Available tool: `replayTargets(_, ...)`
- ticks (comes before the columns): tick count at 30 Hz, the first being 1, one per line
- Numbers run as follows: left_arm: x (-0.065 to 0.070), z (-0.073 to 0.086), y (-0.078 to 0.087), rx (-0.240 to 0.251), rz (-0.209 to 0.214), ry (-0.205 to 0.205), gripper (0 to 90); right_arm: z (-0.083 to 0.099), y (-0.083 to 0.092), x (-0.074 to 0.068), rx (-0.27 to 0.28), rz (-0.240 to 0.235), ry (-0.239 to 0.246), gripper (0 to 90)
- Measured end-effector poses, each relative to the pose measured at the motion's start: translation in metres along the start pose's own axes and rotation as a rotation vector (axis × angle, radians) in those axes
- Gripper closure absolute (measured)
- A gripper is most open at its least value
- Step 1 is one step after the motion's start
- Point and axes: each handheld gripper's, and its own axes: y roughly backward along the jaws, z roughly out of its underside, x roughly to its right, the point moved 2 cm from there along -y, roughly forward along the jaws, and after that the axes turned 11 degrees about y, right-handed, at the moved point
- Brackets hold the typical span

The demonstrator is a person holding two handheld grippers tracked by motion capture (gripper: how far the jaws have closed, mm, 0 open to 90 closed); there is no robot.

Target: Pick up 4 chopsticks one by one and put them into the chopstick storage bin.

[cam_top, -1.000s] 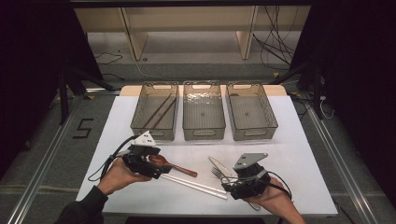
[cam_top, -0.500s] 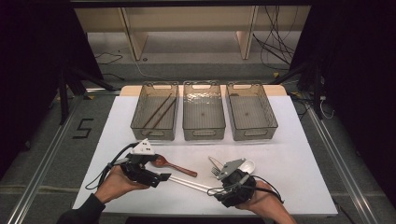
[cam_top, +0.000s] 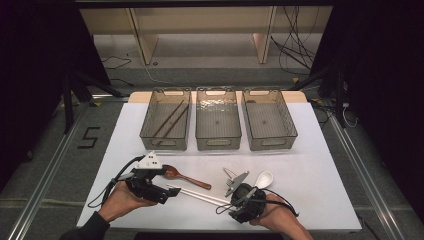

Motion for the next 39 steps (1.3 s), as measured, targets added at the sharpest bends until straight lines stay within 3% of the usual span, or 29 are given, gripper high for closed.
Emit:
replayTargets(14, 0.000, 0.000, 0.000, 0.005, 0.001, 0.000, 16.0, -0.005, -0.010, -0.001, -0.070, -0.005, 0.025, 68.9)
replayTargets(16, 0.000, 0.000, 0.000, 0.006, 0.000, -0.002, 16.0, -0.005, -0.012, 0.000, -0.082, 0.004, 0.056, 68.9)
replayTargets(20, 0.000, 0.000, -0.001, 0.005, 0.000, -0.002, 16.0, -0.007, -0.015, 0.001, -0.094, 0.005, 0.048, 70.3)
replayTargets(26, 0.000, 0.001, -0.002, 0.002, 0.000, -0.003, 16.0, -0.009, -0.019, 0.001, -0.137, 0.020, 0.083, 74.5)
replayTargets(39, -0.001, 0.002, -0.003, -0.007, 0.003, -0.002, 16.1, -0.011, -0.020, -0.001, -0.172, 0.010, 0.114, 82.7)
